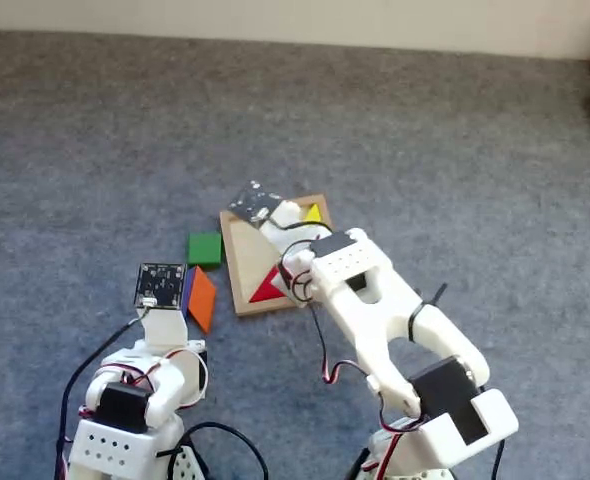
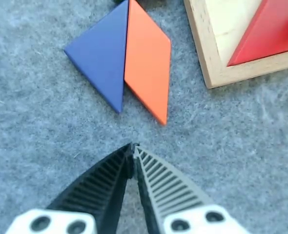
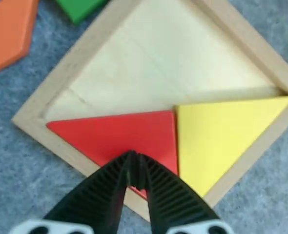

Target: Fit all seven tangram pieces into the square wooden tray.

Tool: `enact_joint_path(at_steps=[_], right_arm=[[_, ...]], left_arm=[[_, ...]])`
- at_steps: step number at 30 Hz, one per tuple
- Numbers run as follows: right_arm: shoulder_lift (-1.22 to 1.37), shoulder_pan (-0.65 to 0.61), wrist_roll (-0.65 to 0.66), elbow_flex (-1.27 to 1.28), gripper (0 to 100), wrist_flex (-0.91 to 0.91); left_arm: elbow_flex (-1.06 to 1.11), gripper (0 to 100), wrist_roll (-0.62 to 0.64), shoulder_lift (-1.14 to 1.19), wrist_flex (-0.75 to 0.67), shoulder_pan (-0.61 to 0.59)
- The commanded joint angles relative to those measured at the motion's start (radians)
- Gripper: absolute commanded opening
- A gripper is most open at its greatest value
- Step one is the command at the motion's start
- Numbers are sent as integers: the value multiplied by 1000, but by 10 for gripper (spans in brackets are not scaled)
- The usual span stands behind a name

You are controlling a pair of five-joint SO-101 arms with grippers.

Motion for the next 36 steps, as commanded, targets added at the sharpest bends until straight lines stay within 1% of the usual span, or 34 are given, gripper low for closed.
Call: enact_joint_path(at_steps=[1,5,6,9,11,15,17,18,24,29,36], right_arm=[[-41,53,12,-45,15,79],[-166,84,0,-131,15,259],[-202,97,-23,-147,17,289],[-278,153,-147,-179,25,344],[-302,193,-206,-191,67,384],[-291,237,-293,-205,224,467],[-268,246,-328,-203,274,476],[-252,246,-351,-202,278,476],[-111,266,-496,-211,278,472],[22,295,-605,-226,278,375],[127,305,-617,-272,278,349]], left_arm=[[21,7,-2,-42,5,-8],[21,7,-2,-42,5,-8],[21,7,-2,-42,5,-8],[21,7,-2,-42,5,-8],[21,7,-2,-42,5,-8],[21,7,-2,-42,5,-8],[21,7,-2,-42,5,-8],[21,7,-2,-42,5,-8],[21,7,-2,-42,5,-8],[21,7,-2,-42,5,-8],[21,7,-2,-42,5,-8]])
